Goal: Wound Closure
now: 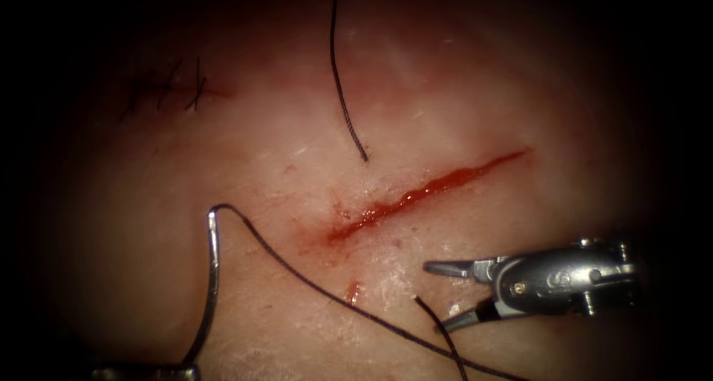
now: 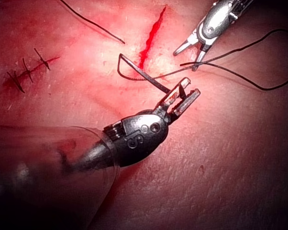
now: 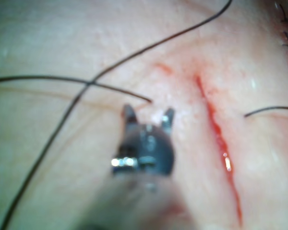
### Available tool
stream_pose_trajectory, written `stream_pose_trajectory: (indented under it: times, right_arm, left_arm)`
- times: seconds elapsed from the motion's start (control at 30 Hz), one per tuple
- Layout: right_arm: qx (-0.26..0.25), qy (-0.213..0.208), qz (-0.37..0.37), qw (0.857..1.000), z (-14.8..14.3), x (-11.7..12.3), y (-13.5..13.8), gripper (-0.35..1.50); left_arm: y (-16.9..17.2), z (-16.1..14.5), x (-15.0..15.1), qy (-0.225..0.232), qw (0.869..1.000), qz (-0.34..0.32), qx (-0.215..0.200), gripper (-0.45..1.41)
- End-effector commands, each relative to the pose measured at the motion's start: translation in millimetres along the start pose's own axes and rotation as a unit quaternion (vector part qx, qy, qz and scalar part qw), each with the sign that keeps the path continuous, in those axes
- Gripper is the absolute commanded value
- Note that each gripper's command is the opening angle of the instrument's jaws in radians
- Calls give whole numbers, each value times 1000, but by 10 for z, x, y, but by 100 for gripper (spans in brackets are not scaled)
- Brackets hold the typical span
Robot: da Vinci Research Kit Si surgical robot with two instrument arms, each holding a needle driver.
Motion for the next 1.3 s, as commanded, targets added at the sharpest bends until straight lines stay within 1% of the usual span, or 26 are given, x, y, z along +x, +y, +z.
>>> stream_pose_trajectory:
  times: [0.03,0.17,0.23,0.27,0.3,0.37,0.43,0.47,0.5,0.67,0.77,0.87,1.0,1.2,1.3]
  right_arm:
    - [2,3,1,1000,14,3,-7,113]
    - [0,5,2,1000,21,6,-5,109]
    - [-2,6,2,1000,23,6,-3,101]
    - [-2,6,5,1000,24,6,-3,93]
    - [0,7,5,1000,24,6,-1,76]
    - [10,11,5,1000,25,5,0,36]
    - [10,11,4,1000,25,4,1,14]
    - [12,12,1,1000,25,4,1,-3]
    - [14,12,6,1000,25,3,0,-35]
    - [24,14,37,999,14,-2,-4,-35]
    - [27,6,43,999,-1,-5,-10,-35]
    - [24,-5,41,999,-23,-8,-19,-35]
    - [19,-11,38,999,-58,-12,-33,-35]
    - [15,-21,41,999,-108,-23,-63,-35]
    - [17,-28,45,998,-134,-31,-80,-35]
  left_arm:
    - [8,7,-7,1,1000,-2,0,-45]
    - [8,7,-8,2,1000,-2,-1,-45]
    - [8,7,-8,2,1000,-2,-1,-45]
    - [8,7,-8,2,1000,-2,-1,-45]
    - [8,7,-8,2,1000,-2,-1,-45]
    - [8,7,-8,2,1000,-2,-1,-45]
    - [8,8,-8,2,1000,-2,-1,-45]
    - [8,8,-8,2,1000,-2,-1,-45]
    - [8,9,-8,2,1000,-2,-1,-45]
    - [7,13,-11,1,1000,-4,1,-45]
    - [6,18,-14,1,1000,-6,2,-45]
    - [5,25,-17,0,1000,-8,5,-45]
    - [6,47,-24,-3,1000,-11,11,-45]
    - [9,82,-38,3,1000,-16,4,-45]
    - [11,93,-42,7,1000,-16,-3,-45]
